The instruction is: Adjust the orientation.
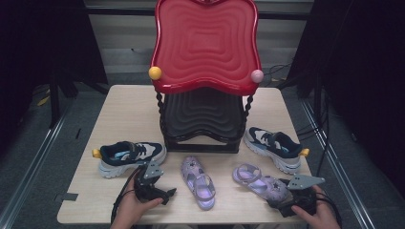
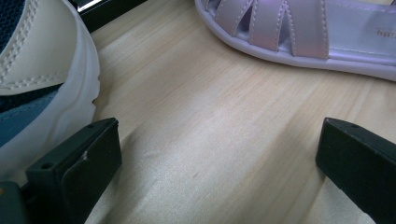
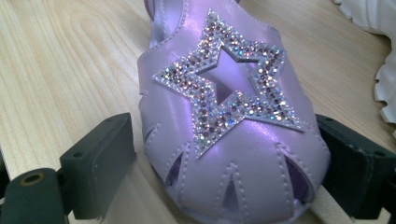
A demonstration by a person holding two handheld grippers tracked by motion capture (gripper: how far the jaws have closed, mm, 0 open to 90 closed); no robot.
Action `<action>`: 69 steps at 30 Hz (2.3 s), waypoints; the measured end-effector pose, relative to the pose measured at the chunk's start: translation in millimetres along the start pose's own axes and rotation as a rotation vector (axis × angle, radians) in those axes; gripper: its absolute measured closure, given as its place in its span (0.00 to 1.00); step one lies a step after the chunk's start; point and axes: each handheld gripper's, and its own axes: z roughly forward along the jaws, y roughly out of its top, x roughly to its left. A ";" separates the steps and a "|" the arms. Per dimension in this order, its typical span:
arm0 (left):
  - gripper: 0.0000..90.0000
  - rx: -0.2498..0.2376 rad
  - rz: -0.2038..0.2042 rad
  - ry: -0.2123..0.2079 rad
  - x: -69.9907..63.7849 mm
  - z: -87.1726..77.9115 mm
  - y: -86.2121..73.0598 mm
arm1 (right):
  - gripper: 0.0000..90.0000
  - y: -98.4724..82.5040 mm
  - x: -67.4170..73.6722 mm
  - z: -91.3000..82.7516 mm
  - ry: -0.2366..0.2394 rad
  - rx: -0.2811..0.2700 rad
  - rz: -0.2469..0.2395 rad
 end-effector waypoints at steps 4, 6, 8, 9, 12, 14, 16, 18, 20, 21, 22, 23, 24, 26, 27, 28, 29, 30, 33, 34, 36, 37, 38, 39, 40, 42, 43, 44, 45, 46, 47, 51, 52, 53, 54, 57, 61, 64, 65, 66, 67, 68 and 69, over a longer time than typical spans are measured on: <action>0.00 0.000 0.000 0.000 0.0 0.0 0.0 | 0.12 0.0 0.0 0.0 0.000 0.000 0.000; 0.00 0.000 0.000 0.000 -0.1 0.0 0.0 | 0.12 0.0 0.0 0.0 0.000 0.000 0.000; 0.00 0.002 0.001 0.002 0.0 -0.2 0.0 | 0.12 0.0 0.0 0.0 0.000 0.000 0.000; 0.00 0.001 0.000 0.002 -0.2 -0.3 -0.1 | 0.12 0.0 0.0 0.1 0.002 -0.001 0.000; 0.00 0.000 0.001 0.005 -0.7 -0.7 -0.2 | 0.12 0.0 0.0 0.0 0.001 0.000 0.000; 0.00 0.001 -0.006 0.007 -1.9 -0.6 -0.2 | 0.12 0.0 0.0 0.0 0.001 0.000 0.000; 0.00 0.003 -0.006 0.008 -3.0 -0.6 0.3 | 0.12 0.0 -0.1 0.1 0.002 -0.002 0.001; 0.00 0.005 -0.010 0.006 -4.4 -0.2 1.3 | 0.12 0.0 -0.1 0.1 0.003 -0.001 0.001; 0.02 0.012 -0.005 0.007 -5.9 -0.3 2.5 | 0.12 0.0 -0.1 0.1 0.003 -0.002 0.001; 0.02 0.012 -0.005 0.007 -5.9 -0.3 2.5 | 0.12 0.0 -0.1 0.2 0.003 -0.002 0.000; 0.03 0.020 -0.008 0.004 -8.0 -0.8 3.9 | 0.12 0.0 -0.1 0.1 0.003 -0.001 0.001; 0.04 0.020 -0.008 0.004 -8.0 -0.8 3.9 | 0.12 0.0 -0.1 0.1 0.003 -0.001 0.001; 0.06 0.024 -0.010 -0.007 -9.5 -1.4 5.0 | 0.12 0.0 -0.1 0.1 0.003 -0.002 0.001; 0.09 0.033 -0.006 -0.001 -10.2 -2.2 6.0 | 0.12 0.0 -0.1 0.1 0.002 -0.001 0.000; 0.12 0.033 -0.017 -0.020 -10.6 -4.4 8.1 | 0.12 0.0 -0.1 0.0 0.001 0.000 0.000; 0.16 0.026 -0.030 -0.031 -11.2 -5.3 9.2 | 0.12 0.0 -0.1 0.1 0.002 -0.001 -0.001; 0.17 0.035 -0.028 -0.035 -11.2 -6.3 10.9 | 0.12 0.0 0.0 0.0 0.001 0.000 0.000; 0.17 0.029 -0.037 -0.042 -12.5 -7.4 12.6 | 0.12 0.0 -0.1 0.1 0.003 -0.002 0.001; 0.17 0.031 -0.050 -0.074 -14.2 -10.0 16.9 | 0.12 0.0 0.0 0.0 0.001 0.000 0.000; 0.17 0.033 -0.055 -0.079 -16.9 -12.7 21.6 | 0.12 0.0 0.0 0.0 0.000 0.000 0.000; 0.18 0.029 -0.061 -0.094 -19.9 -15.3 26.3 | 0.12 0.0 0.0 0.1 0.002 -0.001 0.001; 0.18 0.028 -0.058 -0.102 -22.1 -16.5 29.2 | 0.12 0.0 -0.1 0.1 0.002 -0.002 0.000; 0.19 0.029 -0.054 -0.105 -24.0 -17.6 32.1 | 0.12 0.0 -0.1 0.0 0.000 -0.001 -0.001; 0.19 0.030 -0.053 -0.110 -25.9 -19.3 35.4 | 0.12 0.0 0.0 0.0 0.001 0.000 0.000; 0.20 0.027 -0.053 -0.122 -27.7 -20.7 38.8 | 0.12 0.0 0.0 0.0 0.000 0.000 0.001; 0.21 0.013 -0.052 -0.128 -31.6 -22.8 45.6 | 0.12 0.0 0.0 0.0 0.000 0.000 0.001; 0.22 0.013 -0.052 -0.128 -31.6 -22.8 45.6 | 0.12 0.0 0.0 0.0 0.000 0.000 0.001; 0.22 0.002 -0.049 -0.142 -36.6 -23.7 52.6 | 0.12 0.0 -0.1 0.0 0.000 0.000 0.000; 0.22 0.002 -0.049 -0.142 -36.6 -23.7 52.6 | 0.12 0.0 -0.1 0.0 0.000 0.000 0.000; 0.22 -0.011 -0.048 -0.155 -41.8 -22.9 58.9 | 0.12 0.0 0.0 0.0 0.000 0.000 0.000; 0.22 -0.013 -0.049 -0.162 -43.8 -22.2 61.6 | 0.12 0.0 0.0 0.0 0.000 0.000 0.001; 0.24 -0.012 -0.052 -0.175 -48.5 -16.8 67.0 | 0.12 0.0 0.0 0.0 0.000 0.000 0.000; 0.25 -0.007 -0.059 -0.176 -50.9 -13.6 69.6 | 0.12 0.1 0.1 0.0 -0.001 0.000 0.001; 0.25 -0.007 -0.059 -0.176 -50.9 -13.6 69.6 | 0.12 0.1 0.1 0.0 0.000 0.000 0.001; 0.25 0.000 -0.058 -0.170 -52.2 -10.1 71.5 | 0.12 0.0 0.0 0.0 0.000 -0.001 0.000; 0.28 0.018 -0.041 -0.146 -53.5 -6.7 72.2 | 0.12 0.1 0.1 0.0 0.000 0.000 0.001; 0.37 0.017 -0.061 -0.173 -53.9 -3.5 73.1 | 0.12 0.0 0.1 0.0 -0.001 0.000 0.001; 0.50 0.030 -0.070 -0.225 -53.8 -1.6 73.7 | 0.12 0.0 0.0 0.0 -0.001 0.000 0.000; 0.58 0.036 -0.063 -0.236 -54.0 -2.6 74.3 | 0.12 0.0 0.0 0.1 -0.001 -0.001 0.000; 0.62 0.039 -0.052 -0.233 -54.4 -3.2 74.9 | 0.12 0.1 0.1 0.0 -0.001 0.000 0.001; 0.65 0.055 -0.038 -0.248 -53.3 -4.7 75.8 | 0.12 0.0 0.0 0.1 -0.001 -0.001 0.000; 0.71 0.059 -0.031 -0.243 -52.7 -5.9 76.2 | 0.12 0.0 -0.1 0.1 -0.001 -0.001 -0.001; 0.75 0.062 -0.016 -0.222 -52.1 -7.0 76.1 | 0.12 0.0 0.0 0.1 -0.001 0.000 0.000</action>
